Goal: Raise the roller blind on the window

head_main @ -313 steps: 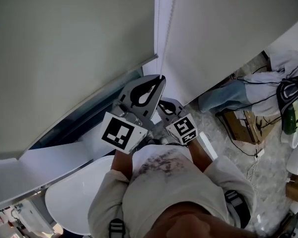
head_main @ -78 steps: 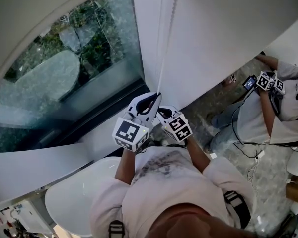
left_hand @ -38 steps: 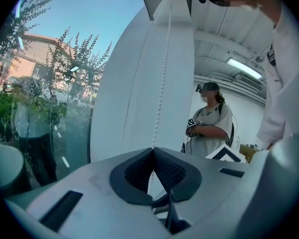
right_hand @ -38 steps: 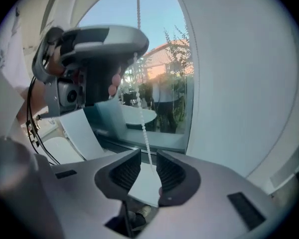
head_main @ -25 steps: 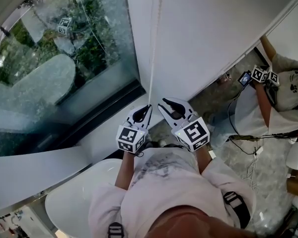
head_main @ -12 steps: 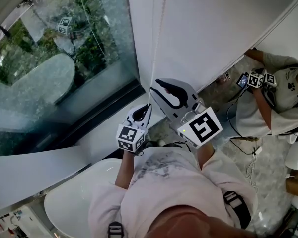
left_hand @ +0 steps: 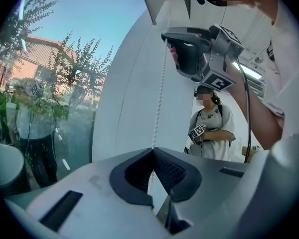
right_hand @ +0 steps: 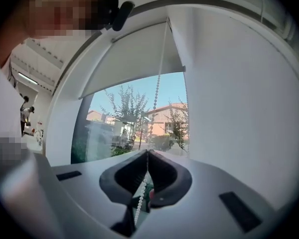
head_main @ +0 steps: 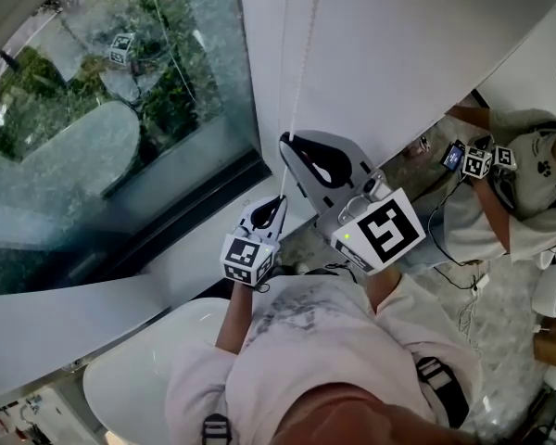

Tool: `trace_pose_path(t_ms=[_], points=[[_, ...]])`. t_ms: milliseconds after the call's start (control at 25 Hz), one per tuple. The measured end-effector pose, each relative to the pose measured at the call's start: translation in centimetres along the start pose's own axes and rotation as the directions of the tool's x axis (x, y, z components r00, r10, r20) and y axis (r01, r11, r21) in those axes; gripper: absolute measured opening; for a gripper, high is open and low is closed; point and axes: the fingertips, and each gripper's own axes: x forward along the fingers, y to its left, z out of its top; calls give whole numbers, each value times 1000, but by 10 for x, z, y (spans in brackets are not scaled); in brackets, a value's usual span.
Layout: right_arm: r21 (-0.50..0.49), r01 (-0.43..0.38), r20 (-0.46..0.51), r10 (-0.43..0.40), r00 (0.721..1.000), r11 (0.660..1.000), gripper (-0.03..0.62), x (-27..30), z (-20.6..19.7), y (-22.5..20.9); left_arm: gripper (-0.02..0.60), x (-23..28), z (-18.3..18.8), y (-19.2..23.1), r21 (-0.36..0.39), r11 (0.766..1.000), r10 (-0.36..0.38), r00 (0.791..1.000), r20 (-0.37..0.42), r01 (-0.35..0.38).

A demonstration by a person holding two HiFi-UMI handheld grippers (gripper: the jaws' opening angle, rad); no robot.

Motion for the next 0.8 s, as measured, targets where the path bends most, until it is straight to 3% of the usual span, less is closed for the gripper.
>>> trace_pose_path(t_ms=[280, 800], points=[[28, 40, 20, -40, 999, 999, 61, 2, -12, -3, 8, 4, -7, 8, -29, 1000, 1, 1000, -6, -1], [61, 38, -63, -34, 997, 997, 61, -2, -67, 2, 8, 10, -61, 17, -87, 996, 14, 996, -84, -21]])
